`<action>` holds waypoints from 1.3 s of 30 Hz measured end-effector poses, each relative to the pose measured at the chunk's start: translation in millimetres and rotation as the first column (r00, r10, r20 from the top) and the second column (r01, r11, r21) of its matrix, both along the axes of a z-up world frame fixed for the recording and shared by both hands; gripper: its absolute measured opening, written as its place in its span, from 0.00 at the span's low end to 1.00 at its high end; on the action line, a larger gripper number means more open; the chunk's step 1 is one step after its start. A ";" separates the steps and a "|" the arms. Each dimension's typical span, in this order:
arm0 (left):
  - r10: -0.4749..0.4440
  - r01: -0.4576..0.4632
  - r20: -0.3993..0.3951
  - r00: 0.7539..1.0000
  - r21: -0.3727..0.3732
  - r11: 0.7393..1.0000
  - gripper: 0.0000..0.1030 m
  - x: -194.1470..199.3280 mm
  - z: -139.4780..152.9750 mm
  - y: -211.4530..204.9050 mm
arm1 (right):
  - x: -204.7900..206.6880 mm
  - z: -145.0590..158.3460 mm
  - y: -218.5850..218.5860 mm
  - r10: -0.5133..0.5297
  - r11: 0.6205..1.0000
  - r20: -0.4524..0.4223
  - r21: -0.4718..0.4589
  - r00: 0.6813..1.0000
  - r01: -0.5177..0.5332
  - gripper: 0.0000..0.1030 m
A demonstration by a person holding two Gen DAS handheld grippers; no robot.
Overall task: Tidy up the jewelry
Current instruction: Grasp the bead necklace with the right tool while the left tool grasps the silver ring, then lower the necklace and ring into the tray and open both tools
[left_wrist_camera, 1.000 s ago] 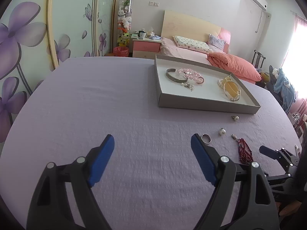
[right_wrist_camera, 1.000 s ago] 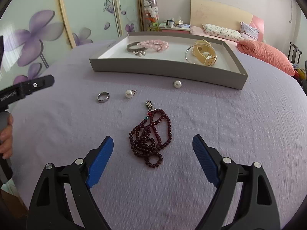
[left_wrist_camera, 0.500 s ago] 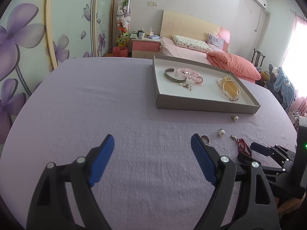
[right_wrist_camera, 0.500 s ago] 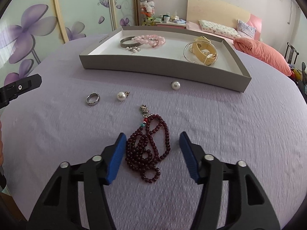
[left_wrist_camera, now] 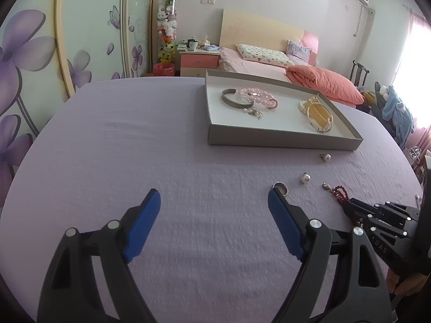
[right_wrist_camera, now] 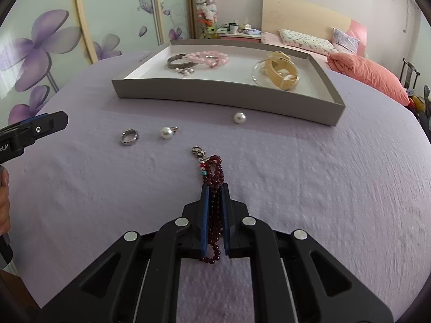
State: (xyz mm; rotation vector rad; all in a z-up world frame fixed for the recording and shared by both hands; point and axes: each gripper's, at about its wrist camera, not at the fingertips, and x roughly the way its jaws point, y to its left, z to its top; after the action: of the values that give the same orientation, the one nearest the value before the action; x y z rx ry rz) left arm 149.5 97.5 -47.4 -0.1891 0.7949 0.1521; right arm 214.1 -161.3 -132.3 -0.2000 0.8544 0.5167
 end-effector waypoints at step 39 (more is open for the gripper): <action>-0.134 0.139 -0.096 0.986 0.044 0.989 0.21 57.2 -37.4 -72.6 | 21.9 72.2 -60.6 -0.138 0.960 0.095 0.258 0.986 0.109 0.08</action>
State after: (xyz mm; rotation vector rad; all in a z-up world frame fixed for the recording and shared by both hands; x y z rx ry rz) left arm 206.7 24.9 -84.9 -0.0794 0.8928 0.0521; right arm 236.0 -221.9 -60.2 0.0577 0.6793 0.4873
